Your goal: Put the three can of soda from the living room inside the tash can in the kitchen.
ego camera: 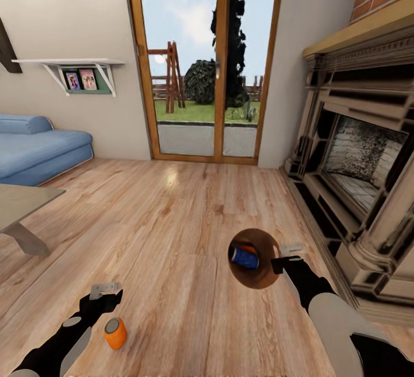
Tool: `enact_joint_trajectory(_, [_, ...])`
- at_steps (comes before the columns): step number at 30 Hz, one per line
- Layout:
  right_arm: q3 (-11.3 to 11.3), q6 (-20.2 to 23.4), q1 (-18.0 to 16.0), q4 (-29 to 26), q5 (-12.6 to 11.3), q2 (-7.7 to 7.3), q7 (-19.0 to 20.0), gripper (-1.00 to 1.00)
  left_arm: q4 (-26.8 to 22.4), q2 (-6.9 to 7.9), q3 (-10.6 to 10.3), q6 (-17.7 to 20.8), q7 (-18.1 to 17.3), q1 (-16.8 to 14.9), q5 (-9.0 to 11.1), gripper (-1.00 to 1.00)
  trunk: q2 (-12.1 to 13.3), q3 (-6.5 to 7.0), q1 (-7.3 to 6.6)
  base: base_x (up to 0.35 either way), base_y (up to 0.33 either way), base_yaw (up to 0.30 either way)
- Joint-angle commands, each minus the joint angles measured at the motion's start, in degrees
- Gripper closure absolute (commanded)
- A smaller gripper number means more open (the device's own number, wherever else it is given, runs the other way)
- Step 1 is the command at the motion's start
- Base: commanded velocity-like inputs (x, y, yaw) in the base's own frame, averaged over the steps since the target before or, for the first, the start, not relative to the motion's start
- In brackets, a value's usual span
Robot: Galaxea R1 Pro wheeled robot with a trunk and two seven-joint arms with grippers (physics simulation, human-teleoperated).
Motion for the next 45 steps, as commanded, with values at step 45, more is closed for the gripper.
enact_joint_trajectory(45, [0.2,41.7,-20.5,-0.1,0.0,2.57,0.7,1.00,-2.7,-0.56,10.9,24.1,0.6,-5.3,1.3,-1.00,-0.1,-0.66,0.07,0.000,0.000,0.000])
